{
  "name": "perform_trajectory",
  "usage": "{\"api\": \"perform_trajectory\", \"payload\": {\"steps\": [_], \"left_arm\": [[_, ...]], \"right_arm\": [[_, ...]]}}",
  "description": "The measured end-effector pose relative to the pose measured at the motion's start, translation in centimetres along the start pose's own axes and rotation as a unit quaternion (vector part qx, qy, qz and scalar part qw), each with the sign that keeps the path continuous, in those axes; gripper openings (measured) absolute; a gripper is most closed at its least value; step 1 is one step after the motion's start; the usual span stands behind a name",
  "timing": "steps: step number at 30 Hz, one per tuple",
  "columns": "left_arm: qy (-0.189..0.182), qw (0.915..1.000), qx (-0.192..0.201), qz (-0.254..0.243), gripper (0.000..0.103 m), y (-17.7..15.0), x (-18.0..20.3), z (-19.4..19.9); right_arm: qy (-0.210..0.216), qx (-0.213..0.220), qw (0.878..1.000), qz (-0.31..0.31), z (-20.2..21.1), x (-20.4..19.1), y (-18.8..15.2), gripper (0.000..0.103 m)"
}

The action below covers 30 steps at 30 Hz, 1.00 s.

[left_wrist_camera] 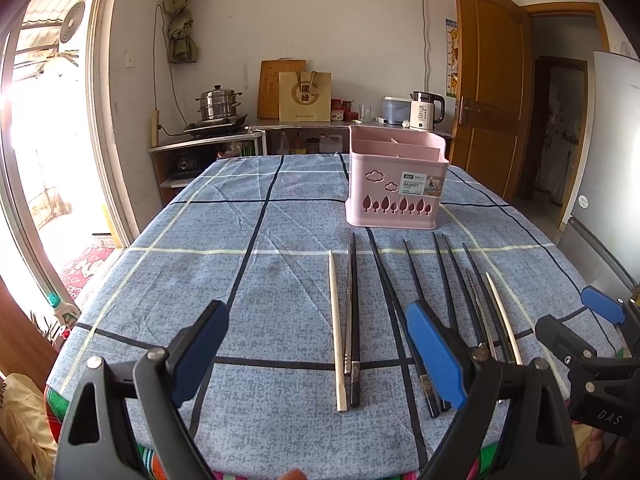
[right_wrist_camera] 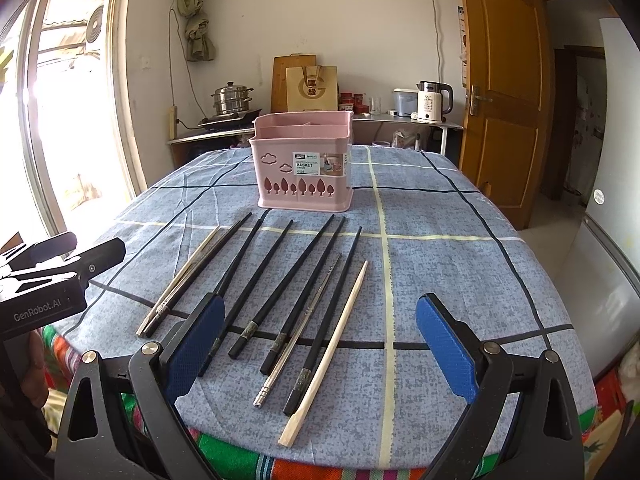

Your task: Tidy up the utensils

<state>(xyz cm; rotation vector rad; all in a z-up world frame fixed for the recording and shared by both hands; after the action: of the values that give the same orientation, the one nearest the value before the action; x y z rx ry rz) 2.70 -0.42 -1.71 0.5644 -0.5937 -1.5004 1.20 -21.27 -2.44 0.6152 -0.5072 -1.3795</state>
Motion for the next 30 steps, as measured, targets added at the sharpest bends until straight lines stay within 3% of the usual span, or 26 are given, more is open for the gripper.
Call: {"api": "perform_trajectory", "payload": {"steps": [30], "left_arm": [[-0.011, 0.9999, -0.004, 0.0, 0.093, 0.01, -0.43, -0.17]], "right_arm": [[0.001, 0.0, 1.0, 0.004, -0.12, -0.31, 0.11, 0.096]]}}
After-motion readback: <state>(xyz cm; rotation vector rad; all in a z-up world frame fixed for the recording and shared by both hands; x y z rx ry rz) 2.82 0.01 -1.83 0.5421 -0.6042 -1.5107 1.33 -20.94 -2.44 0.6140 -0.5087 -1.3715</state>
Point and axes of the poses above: each gripper's, at about its wrist camera, not at the fingertips, and z roughly against the way its jaws point, x to its right, y to its top, the point moved 4 cm from there along -z, roughly the way its jaws point, and after that the axes turned 15 degrees about -x, right-handed, at the moved point
